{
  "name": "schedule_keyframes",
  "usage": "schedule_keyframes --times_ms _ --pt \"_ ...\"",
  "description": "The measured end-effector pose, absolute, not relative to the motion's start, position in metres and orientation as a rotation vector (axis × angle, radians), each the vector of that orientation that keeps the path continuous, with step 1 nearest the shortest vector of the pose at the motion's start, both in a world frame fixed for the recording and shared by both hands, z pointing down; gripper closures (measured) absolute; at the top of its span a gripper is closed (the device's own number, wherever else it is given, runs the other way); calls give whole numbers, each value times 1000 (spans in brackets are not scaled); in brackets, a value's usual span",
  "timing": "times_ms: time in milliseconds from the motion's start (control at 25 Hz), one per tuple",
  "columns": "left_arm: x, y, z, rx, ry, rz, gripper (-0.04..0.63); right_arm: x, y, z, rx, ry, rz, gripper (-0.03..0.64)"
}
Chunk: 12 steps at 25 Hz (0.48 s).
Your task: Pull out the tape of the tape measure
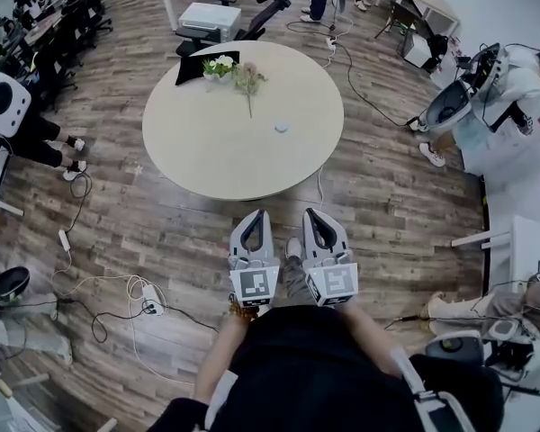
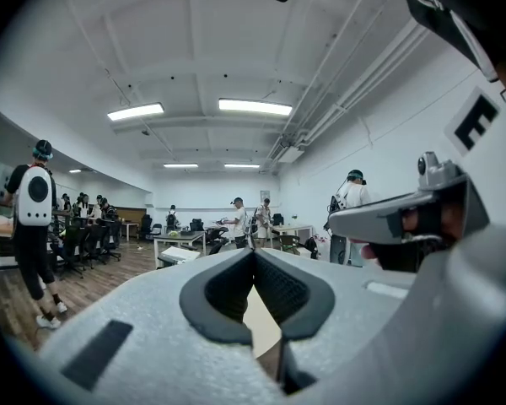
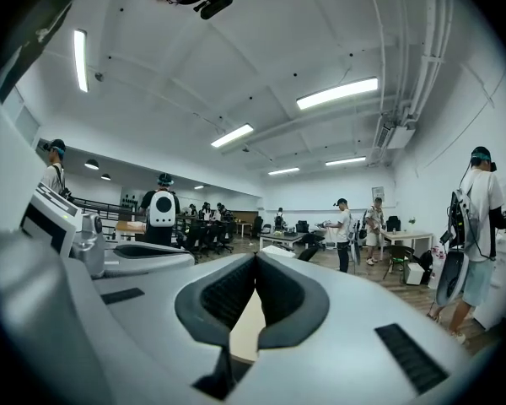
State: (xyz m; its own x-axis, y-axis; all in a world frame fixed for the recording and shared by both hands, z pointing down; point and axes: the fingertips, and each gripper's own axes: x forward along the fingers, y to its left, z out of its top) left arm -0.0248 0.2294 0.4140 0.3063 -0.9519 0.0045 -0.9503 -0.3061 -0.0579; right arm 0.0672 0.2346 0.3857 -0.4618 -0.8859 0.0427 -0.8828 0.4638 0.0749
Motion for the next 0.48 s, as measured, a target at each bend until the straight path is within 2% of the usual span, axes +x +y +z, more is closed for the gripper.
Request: schedule_keyframes --times_ms 480 --pt "-18 209 431 -2509 1851 -118 591 85 200 406 1592 -2623 25 615"
